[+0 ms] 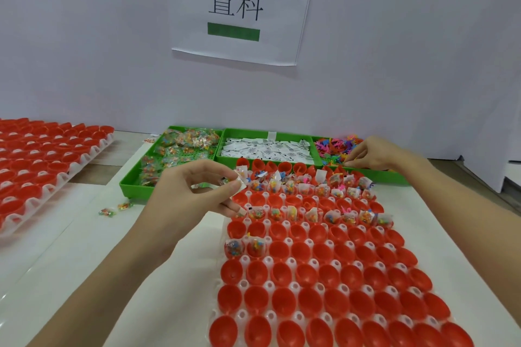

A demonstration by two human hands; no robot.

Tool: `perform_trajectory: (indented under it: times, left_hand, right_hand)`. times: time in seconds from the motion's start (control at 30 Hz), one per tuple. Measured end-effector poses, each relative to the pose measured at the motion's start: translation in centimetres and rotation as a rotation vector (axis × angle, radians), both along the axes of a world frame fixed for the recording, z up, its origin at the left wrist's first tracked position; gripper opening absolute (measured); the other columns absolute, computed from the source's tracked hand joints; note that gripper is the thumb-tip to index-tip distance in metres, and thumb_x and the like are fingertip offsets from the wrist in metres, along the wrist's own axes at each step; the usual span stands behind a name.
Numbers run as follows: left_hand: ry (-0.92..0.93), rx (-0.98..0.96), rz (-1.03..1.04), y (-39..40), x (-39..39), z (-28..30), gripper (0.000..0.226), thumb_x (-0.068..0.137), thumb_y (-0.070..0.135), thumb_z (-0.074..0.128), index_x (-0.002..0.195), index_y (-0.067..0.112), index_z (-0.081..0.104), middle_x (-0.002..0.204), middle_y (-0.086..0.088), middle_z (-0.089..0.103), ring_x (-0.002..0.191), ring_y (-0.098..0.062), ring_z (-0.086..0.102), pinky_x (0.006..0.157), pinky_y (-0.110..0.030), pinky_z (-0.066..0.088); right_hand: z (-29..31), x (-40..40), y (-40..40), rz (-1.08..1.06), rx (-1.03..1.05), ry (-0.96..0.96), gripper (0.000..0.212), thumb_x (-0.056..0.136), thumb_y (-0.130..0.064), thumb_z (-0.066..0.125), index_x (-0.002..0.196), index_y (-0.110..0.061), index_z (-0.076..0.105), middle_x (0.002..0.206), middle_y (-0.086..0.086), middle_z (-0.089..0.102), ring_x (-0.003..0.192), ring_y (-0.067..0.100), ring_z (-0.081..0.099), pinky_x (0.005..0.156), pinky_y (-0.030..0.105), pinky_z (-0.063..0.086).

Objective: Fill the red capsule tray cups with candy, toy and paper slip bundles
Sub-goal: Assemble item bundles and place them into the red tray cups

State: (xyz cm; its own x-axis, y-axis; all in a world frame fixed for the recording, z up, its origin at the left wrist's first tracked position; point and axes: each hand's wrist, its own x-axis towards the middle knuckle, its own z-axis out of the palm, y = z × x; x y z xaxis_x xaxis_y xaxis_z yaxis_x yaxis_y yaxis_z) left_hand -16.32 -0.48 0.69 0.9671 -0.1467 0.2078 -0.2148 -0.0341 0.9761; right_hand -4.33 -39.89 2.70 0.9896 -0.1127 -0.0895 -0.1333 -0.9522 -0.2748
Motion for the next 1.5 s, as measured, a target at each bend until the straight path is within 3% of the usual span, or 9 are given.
perform_trajectory:
  times: [0.33, 0.43, 0.5, 0.63, 0.73, 0.87, 1.13, 1.27, 1.5]
  left_hand:
    - [0.014, 0.036, -0.015, 0.0, -0.2, 0.1, 0.009, 0.080, 0.016, 0.084, 0.087, 0.017, 0.079, 0.085, -0.010, 0.076, 0.064, -0.032, 0.075, 0.061, -0.026, 0.059]
    - [0.017, 0.046, -0.024, 0.2, -0.2, 0.1, 0.010, 0.080, 0.018, 0.085, 0.088, 0.018, 0.079, 0.084, -0.009, 0.076, 0.062, -0.032, 0.073, 0.061, -0.026, 0.058]
    - [0.011, 0.042, -0.029, 0.2, -0.1, 0.1, 0.011, 0.080, 0.019, 0.085, 0.089, 0.017, 0.079, 0.085, -0.009, 0.076, 0.062, -0.032, 0.073, 0.061, -0.025, 0.057]
    - [-0.006, 0.051, -0.027, 0.2, -0.1, 0.2, 0.010, 0.080, 0.019, 0.085, 0.088, 0.018, 0.079, 0.085, -0.008, 0.075, 0.061, -0.032, 0.073, 0.060, -0.025, 0.057]
    - [0.005, 0.043, -0.030, 0.1, -0.2, 0.2, 0.009, 0.080, 0.017, 0.085, 0.087, 0.017, 0.079, 0.086, -0.009, 0.075, 0.061, -0.032, 0.073, 0.059, -0.026, 0.057]
    - [0.024, 0.059, -0.031, 0.0, -0.2, 0.2, 0.009, 0.079, 0.016, 0.086, 0.086, 0.017, 0.079, 0.086, -0.011, 0.075, 0.062, -0.032, 0.073, 0.058, -0.025, 0.057]
    - [-0.021, 0.075, -0.053, -0.4, -0.7, 0.5, 0.017, 0.079, 0.017, 0.085, 0.093, 0.019, 0.076, 0.086, -0.009, 0.074, 0.066, -0.031, 0.075, 0.062, -0.024, 0.058]
    - [-0.024, 0.011, -0.104, -1.3, -1.3, 0.5, 0.037, 0.073, 0.012, 0.089, 0.105, 0.018, 0.069, 0.079, -0.011, 0.073, 0.067, -0.035, 0.075, 0.063, -0.029, 0.060]
    - [0.008, 0.055, -0.176, -2.6, -2.0, -0.4, 0.023, 0.065, 0.018, 0.092, 0.084, 0.014, 0.080, 0.082, -0.012, 0.078, 0.080, -0.030, 0.077, 0.076, -0.030, 0.063]
  right_hand:
    - [-0.2, 1.8, 1.4, 0.019, -0.155, 0.029, 0.021, 0.092, -0.026, 0.074, 0.103, -0.008, 0.079, 0.111, 0.007, 0.074, 0.092, 0.019, 0.062, 0.080, 0.029, 0.044]
    - [-0.4, 1.8, 1.9, 0.046, -0.235, 0.015, 0.033, 0.099, -0.025, 0.066, 0.085, 0.004, 0.071, 0.084, 0.018, 0.070, 0.077, 0.027, 0.063, 0.068, 0.031, 0.044]
    - [-0.6, 1.6, 1.8, 0.054, -0.257, -0.019, 0.038, 0.102, -0.021, 0.061, 0.068, -0.003, 0.055, 0.060, 0.011, 0.047, 0.058, 0.023, 0.045, 0.054, 0.031, 0.035]
    - [-0.7, 1.0, 1.7, 0.022, -0.272, -0.078, 0.034, 0.090, -0.010, 0.065, 0.059, -0.005, 0.053, 0.056, 0.011, 0.042, 0.053, 0.022, 0.040, 0.052, 0.031, 0.034]
    - [-0.6, 0.4, 1.6, -0.052, -0.171, -0.138, 0.023, 0.085, -0.011, 0.073, 0.069, 0.005, 0.071, 0.070, 0.023, 0.067, 0.062, 0.027, 0.059, 0.060, 0.032, 0.045]
    - [-0.6, -0.3, 1.0, -0.082, 0.048, -0.258, 0.009, 0.090, -0.016, 0.076, 0.086, -0.008, 0.078, 0.097, 0.011, 0.076, 0.082, 0.020, 0.062, 0.078, 0.030, 0.045]
    - [-0.4, -3.1, 2.3, -0.116, 0.434, -0.446, 0.015, 0.094, -0.022, 0.071, 0.099, -0.010, 0.078, 0.088, 0.002, 0.076, 0.079, 0.011, 0.065, 0.078, 0.031, 0.049]
    - [1.0, -7.7, 6.2, -0.005, 0.627, -0.448, 0.007, 0.093, -0.024, 0.072, 0.093, -0.019, 0.077, 0.079, -0.005, 0.076, 0.077, 0.008, 0.069, 0.071, 0.019, 0.048]
    - [-0.3, -16.9, 12.9, 0.198, 0.715, -0.385, 0.010, 0.091, -0.023, 0.075, 0.082, -0.022, 0.076, 0.077, -0.004, 0.076, 0.073, 0.010, 0.072, 0.069, 0.016, 0.054]
